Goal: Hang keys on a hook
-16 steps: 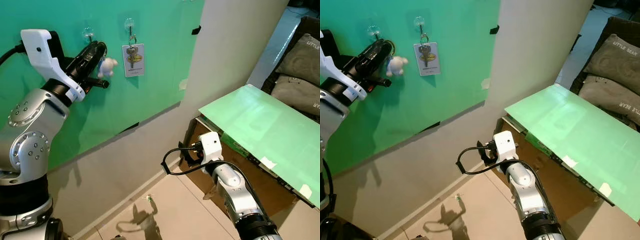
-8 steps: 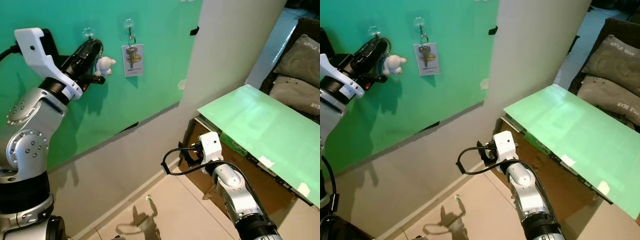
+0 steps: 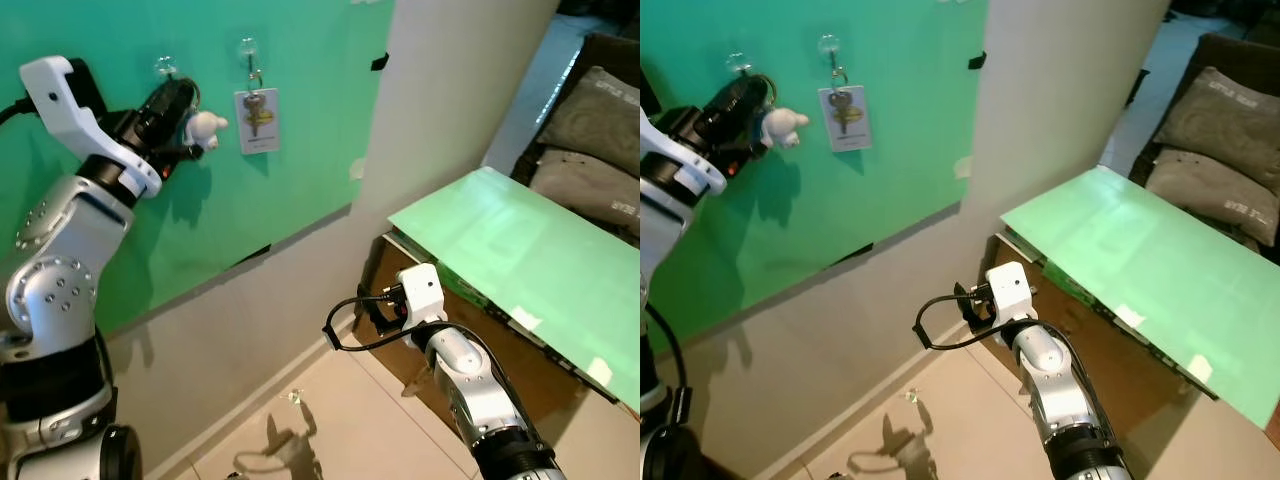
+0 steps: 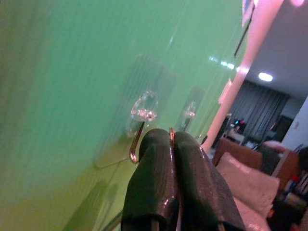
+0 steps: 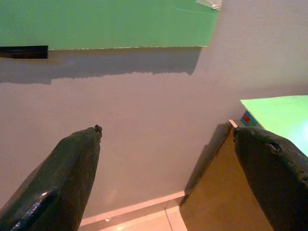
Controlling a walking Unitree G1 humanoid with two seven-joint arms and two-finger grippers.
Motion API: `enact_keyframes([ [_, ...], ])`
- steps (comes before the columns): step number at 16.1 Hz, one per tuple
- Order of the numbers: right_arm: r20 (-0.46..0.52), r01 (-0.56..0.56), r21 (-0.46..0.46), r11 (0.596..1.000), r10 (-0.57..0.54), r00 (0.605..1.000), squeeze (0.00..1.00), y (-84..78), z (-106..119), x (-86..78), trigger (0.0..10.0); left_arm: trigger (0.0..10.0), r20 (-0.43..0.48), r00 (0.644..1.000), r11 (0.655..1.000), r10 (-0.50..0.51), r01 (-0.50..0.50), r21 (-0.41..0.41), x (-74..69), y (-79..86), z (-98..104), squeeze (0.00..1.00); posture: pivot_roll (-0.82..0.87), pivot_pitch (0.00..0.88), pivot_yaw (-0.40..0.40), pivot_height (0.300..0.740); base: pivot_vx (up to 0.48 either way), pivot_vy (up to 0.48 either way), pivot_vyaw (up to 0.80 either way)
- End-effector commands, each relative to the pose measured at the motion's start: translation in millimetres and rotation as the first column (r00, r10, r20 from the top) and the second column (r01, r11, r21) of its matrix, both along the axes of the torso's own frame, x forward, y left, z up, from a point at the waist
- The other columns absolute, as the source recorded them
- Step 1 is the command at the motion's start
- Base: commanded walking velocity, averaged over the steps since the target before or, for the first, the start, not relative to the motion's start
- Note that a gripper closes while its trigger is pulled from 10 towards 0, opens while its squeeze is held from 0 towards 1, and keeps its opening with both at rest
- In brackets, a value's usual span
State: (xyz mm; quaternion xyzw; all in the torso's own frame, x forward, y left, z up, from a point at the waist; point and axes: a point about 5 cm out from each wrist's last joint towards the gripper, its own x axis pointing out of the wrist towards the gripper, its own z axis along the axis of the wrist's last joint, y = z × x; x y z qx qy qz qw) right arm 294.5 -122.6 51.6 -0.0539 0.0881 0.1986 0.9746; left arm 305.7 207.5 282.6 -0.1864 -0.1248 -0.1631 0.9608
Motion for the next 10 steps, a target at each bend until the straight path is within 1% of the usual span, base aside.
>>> enact_keyframes([
  [1, -0.005, -0.005, -0.010, 1.000, 0.005, 1.000, 0.22, -2.0, -0.1, 1.8, 10.0, 10.0, -0.059, 0.988, 0.990, 0.140, -0.140, 0.004, 3.0, 23.1, -7.8, 0.00, 0.03, 0.000, -0.055, 0.740, 0.000, 0.000, 0.00],
  [4, -0.006, -0.003, -0.010, 1.000, 0.003, 1.000, 0.22, -2.0, -0.5, 1.4, 10.0, 10.0, -0.017, 0.989, 0.984, 0.145, -0.142, 0.106, 0.9, 20.1, -4.9, 0.00, 0.03, 0.000, -0.054, 0.740, 0.000, 0.000, 0.00],
  [6, -0.008, -0.005, -0.011, 1.000, 0.005, 1.000, 0.22, -2.0, -1.0, 0.7, 10.0, 10.0, 0.007, 0.990, 0.978, 0.140, -0.139, 0.155, -1.3, 17.4, -1.5, 0.00, 0.03, 0.000, -0.055, 0.740, 0.000, 0.000, 0.00],
  [8, -0.008, -0.008, -0.013, 1.000, 0.008, 1.000, 0.22, -2.1, -0.8, 0.8, 10.0, 10.0, 0.030, 0.989, 0.965, 0.142, -0.145, 0.217, -2.6, 15.7, 0.9, 0.00, 0.03, 0.000, -0.057, 0.740, 0.000, 0.000, 0.00],
  [9, -0.008, -0.009, -0.014, 1.000, 0.009, 1.000, 0.22, -2.1, -0.7, 0.9, 10.0, 10.0, 0.032, 0.989, 0.964, 0.144, -0.148, 0.222, -3.0, 15.9, 1.0, 0.00, 0.03, 0.000, -0.057, 0.740, 0.000, 0.000, 0.00],
  [10, -0.007, -0.009, -0.015, 1.000, 0.009, 1.000, 0.22, -2.6, -0.6, 1.3, 10.0, 10.0, 0.030, 0.987, 0.956, 0.155, -0.158, 0.246, -4.3, 18.3, -1.1, 0.00, 0.03, 0.000, -0.057, 0.740, 0.000, 0.000, 0.00],
])
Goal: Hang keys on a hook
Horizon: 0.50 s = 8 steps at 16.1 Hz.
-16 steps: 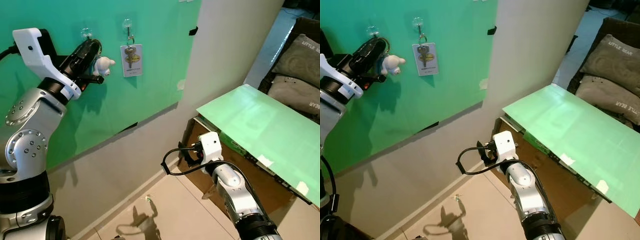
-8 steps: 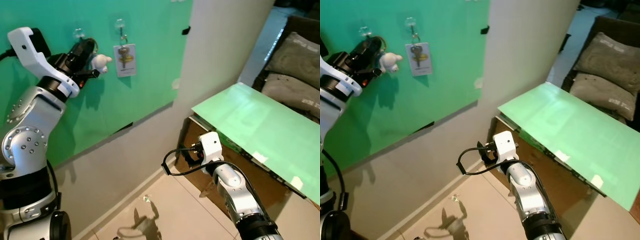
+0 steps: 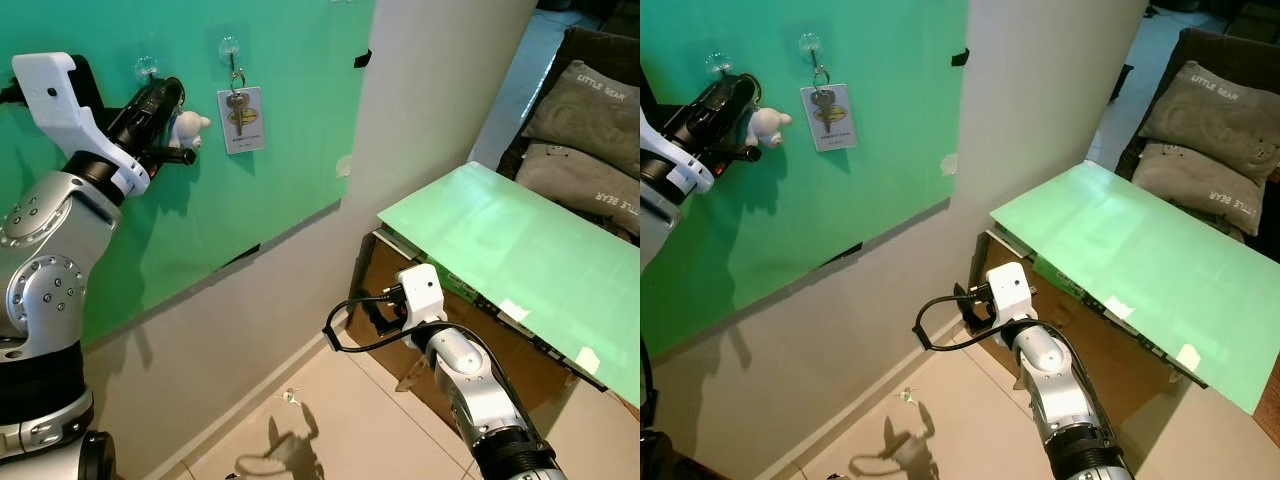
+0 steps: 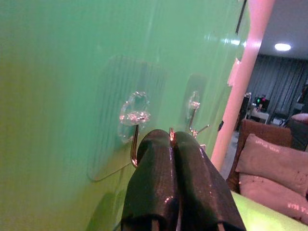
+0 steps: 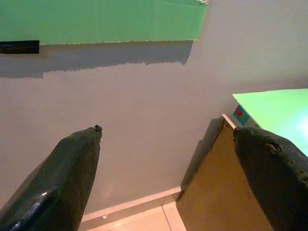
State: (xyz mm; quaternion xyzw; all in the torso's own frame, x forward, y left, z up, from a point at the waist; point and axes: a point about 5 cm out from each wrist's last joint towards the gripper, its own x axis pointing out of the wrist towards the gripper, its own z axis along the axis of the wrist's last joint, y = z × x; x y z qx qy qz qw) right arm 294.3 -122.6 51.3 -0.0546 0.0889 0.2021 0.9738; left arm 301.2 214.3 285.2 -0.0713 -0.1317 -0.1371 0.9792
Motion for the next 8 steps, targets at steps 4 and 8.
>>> enact_keyframes([
  [4, -0.008, -0.003, -0.015, 1.000, 0.003, 1.000, 0.23, -3.3, -1.3, 0.5, 10.0, 10.0, 0.020, 0.996, 0.992, 0.083, -0.084, 0.092, -4.5, 13.6, 1.6, 0.00, 0.03, 0.000, -0.058, 0.740, 0.000, 0.000, 0.00],
  [8, -0.004, -0.006, -0.010, 1.000, 0.006, 1.000, 0.22, -2.2, -0.2, 1.2, 10.0, 10.0, 0.067, 0.998, 0.997, -0.023, 0.018, 0.078, -12.8, 6.9, 11.6, 0.00, 0.04, 0.000, -0.060, 0.740, 0.000, 0.000, 0.00],
])
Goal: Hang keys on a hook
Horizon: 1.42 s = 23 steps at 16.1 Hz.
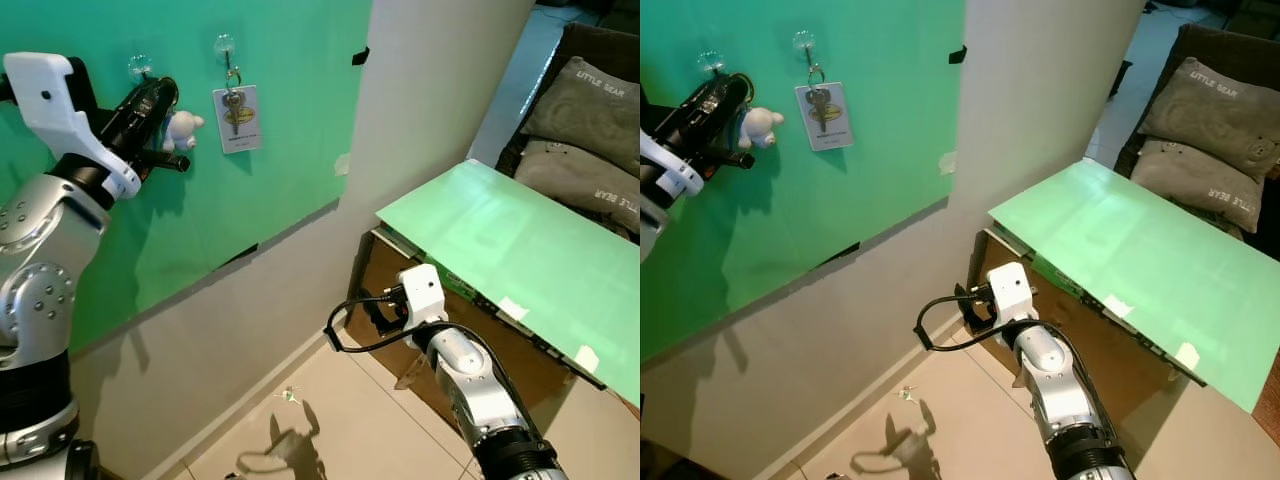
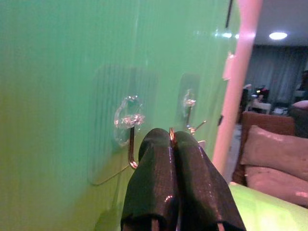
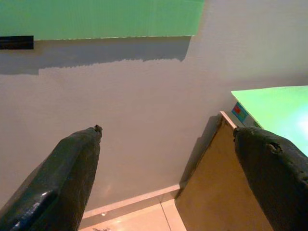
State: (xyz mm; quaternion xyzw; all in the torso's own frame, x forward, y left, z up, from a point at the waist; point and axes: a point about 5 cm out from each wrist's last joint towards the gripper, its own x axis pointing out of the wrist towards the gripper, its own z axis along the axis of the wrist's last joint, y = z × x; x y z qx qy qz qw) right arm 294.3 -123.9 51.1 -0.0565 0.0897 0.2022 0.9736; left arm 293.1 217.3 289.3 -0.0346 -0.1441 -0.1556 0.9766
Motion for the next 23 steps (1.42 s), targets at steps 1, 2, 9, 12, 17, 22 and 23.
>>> enact_keyframes([
  [1, -0.004, -0.008, -0.010, 1.000, 0.008, 1.000, 0.22, -0.6, -0.5, 0.8, 10.0, 10.0, 0.035, 0.999, 0.999, 0.004, -0.005, 0.032, -5.7, 4.5, 7.3, 0.00, 0.04, 0.000, -0.060, 0.740, 0.000, 0.000, 0.00],
  [2, -0.005, -0.010, -0.011, 1.000, 0.010, 1.000, 0.22, -0.5, -0.6, 0.7, 10.0, 10.0, 0.065, 0.997, 0.998, 0.032, -0.036, 0.049, -5.7, 6.2, 9.3, 0.00, 0.04, 0.000, -0.061, 0.740, 0.000, 0.000, 0.00],
  [9, -0.005, -0.009, -0.016, 1.000, 0.009, 1.000, 0.23, -0.9, -0.8, 1.4, 10.0, 10.0, 0.155, 0.985, 0.993, 0.073, -0.087, 0.082, -3.2, -5.2, 11.6, 0.00, 0.03, 0.000, -0.055, 0.740, 0.000, 0.000, 0.00],
  [12, -0.006, -0.010, -0.014, 1.000, 0.010, 1.000, 0.23, -0.1, -1.4, 0.5, 10.0, 10.0, 0.091, 0.990, 0.948, 0.110, -0.132, 0.291, 6.2, -14.8, -12.5, 0.00, 0.04, 0.000, -0.054, 0.740, 0.000, 0.000, 0.00],
  [17, -0.009, -0.008, -0.013, 1.000, 0.008, 1.000, 0.22, -0.1, -2.6, -0.4, 10.0, 10.0, 0.127, 0.977, 0.927, 0.170, -0.202, 0.315, 11.4, -13.1, -19.7, 0.00, 0.03, 0.000, -0.051, 0.740, 0.000, 0.000, 0.00],
  [22, -0.010, -0.010, -0.016, 1.000, 0.010, 1.000, 0.22, -0.7, -2.6, -1.1, 10.0, 10.0, 0.307, 0.931, 0.917, 0.195, -0.284, 0.280, 2.9, -11.7, 5.3, 0.00, 0.03, 0.000, -0.053, 0.740, 0.000, 0.000, 0.00],
  [23, -0.011, -0.011, -0.016, 1.000, 0.011, 1.000, 0.23, -0.5, -2.8, -1.2, 10.0, 10.0, 0.340, 0.918, 0.909, 0.204, -0.307, 0.283, 1.1, -10.7, 9.1, 0.00, 0.03, 0.000, -0.055, 0.740, 0.000, 0.000, 0.00],
])
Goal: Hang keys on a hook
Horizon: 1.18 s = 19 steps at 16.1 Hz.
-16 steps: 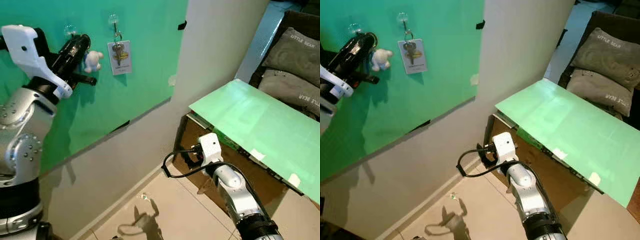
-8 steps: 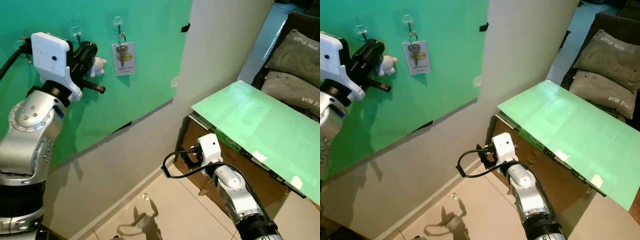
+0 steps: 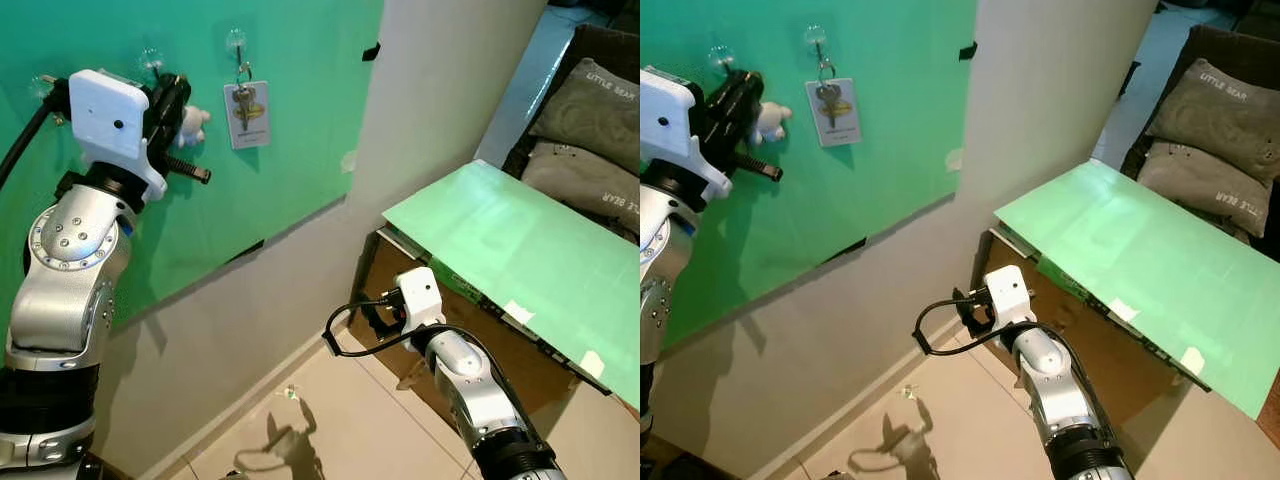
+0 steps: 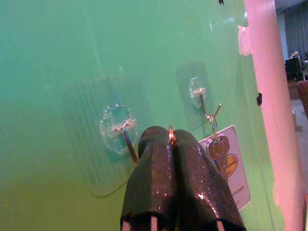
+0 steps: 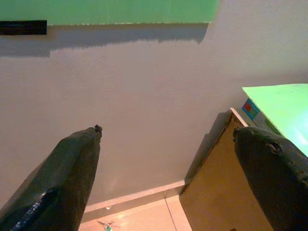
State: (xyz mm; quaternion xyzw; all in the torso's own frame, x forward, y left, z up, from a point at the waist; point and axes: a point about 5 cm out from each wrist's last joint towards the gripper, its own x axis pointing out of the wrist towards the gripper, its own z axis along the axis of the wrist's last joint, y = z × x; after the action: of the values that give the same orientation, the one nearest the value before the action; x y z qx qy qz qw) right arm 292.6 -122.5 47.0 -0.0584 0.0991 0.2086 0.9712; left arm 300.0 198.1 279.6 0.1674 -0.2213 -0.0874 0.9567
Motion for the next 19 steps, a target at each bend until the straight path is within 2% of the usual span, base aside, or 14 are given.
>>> enact_keyframes([
  [1, 0.006, 0.000, -0.010, 1.000, 0.001, 1.000, 0.23, -1.6, 0.9, 0.3, 10.0, 10.0, 0.122, 0.991, 0.998, 0.060, -0.062, 0.010, -6.5, 7.6, 19.1, 0.00, 0.04, 0.000, -0.056, 0.740, 0.000, 0.000, 0.00],
  [3, 0.005, -0.001, -0.010, 1.000, 0.001, 1.000, 0.23, -1.4, 0.7, 0.4, 10.0, 10.0, 0.128, 0.990, 0.997, 0.061, -0.067, 0.042, -6.2, 5.0, 16.2, 0.00, 0.04, 0.000, -0.056, 0.740, 0.000, 0.000, 0.00],
  [6, 0.001, 0.000, -0.009, 1.000, 0.000, 1.000, 0.23, -1.3, -0.1, -0.8, 10.0, 10.0, -0.035, 0.998, 0.997, -0.054, 0.056, 0.062, -1.4, -11.5, -10.5, 0.00, 0.03, 0.000, -0.052, 0.740, 0.000, 0.000, 0.00],
  [7, 0.001, 0.000, -0.009, 1.000, 0.000, 1.000, 0.23, -1.2, -0.2, -1.2, 10.0, 10.0, -0.062, 0.996, 0.995, -0.069, 0.073, 0.069, -0.9, -14.3, -15.7, 0.00, 0.03, 0.000, -0.052, 0.740, 0.000, 0.000, 0.00],
  [8, 0.000, 0.001, -0.009, 1.000, -0.001, 1.000, 0.23, -1.1, -0.4, -1.7, 10.0, 10.0, -0.109, 0.991, 0.996, -0.078, 0.082, 0.034, 1.6, -14.2, -21.9, 0.00, 0.03, 0.000, -0.051, 0.740, 0.000, 0.000, 0.00],
  [9, -0.001, 0.002, -0.009, 1.000, -0.002, 1.000, 0.23, -1.2, -0.8, -2.3, 10.0, 10.0, -0.114, 0.992, 0.998, -0.055, 0.058, 0.024, 4.2, -11.9, -25.3, 0.00, 0.03, 0.000, -0.050, 0.740, 0.000, 0.000, 0.00],
  [11, -0.003, 0.003, -0.009, 1.000, -0.003, 1.000, 0.23, -1.7, -1.2, -3.1, 10.0, 10.0, -0.059, 0.998, 0.996, -0.033, 0.038, 0.085, 3.2, -13.0, -21.8, 0.00, 0.02, 0.000, -0.049, 0.740, 0.000, 0.000, 0.00],
  [12, -0.003, 0.003, -0.010, 1.000, -0.003, 1.000, 0.22, -1.8, -1.4, -3.3, 10.0, 10.0, -0.043, 0.999, 0.995, -0.031, 0.034, 0.091, 2.5, -13.5, -20.2, 0.00, 0.02, 0.000, -0.049, 0.740, 0.000, 0.000, 0.00],
  [15, -0.005, 0.006, -0.013, 1.000, -0.006, 1.000, 0.23, -3.9, -2.1, -4.4, 10.0, 10.0, -0.016, 0.997, 0.997, -0.073, 0.072, -0.023, -3.7, -6.2, -3.8, 0.00, 0.02, 0.000, -0.049, 0.740, 0.000, 0.000, 0.00],
  [17, -0.011, 0.002, -0.019, 1.000, -0.003, 1.000, 0.22, -5.8, -3.4, -5.7, 10.0, 10.0, -0.068, 0.975, 0.975, -0.213, 0.208, -0.074, -16.9, -10.8, -4.7, 0.00, 0.03, 0.000, -0.058, 0.740, 0.000, 0.000, 0.00],
  [18, -0.012, 0.000, -0.021, 1.000, 0.000, 1.000, 0.22, -6.1, -3.6, -5.9, 10.0, 10.0, -0.076, 0.967, 0.969, -0.242, 0.236, -0.080, -20.1, -13.4, -5.7, 0.00, 0.03, 0.000, -0.061, 0.740, 0.000, 0.000, 0.00],
  [19, -0.017, -0.006, -0.025, 1.000, 0.006, 1.000, 0.23, -6.6, -4.4, -5.8, 10.0, 10.0, -0.114, 0.942, 0.947, -0.317, 0.309, -0.084, -28.8, -23.7, -12.8, 0.00, 0.04, 0.000, -0.070, 0.740, 0.000, 0.000, 0.00],
])
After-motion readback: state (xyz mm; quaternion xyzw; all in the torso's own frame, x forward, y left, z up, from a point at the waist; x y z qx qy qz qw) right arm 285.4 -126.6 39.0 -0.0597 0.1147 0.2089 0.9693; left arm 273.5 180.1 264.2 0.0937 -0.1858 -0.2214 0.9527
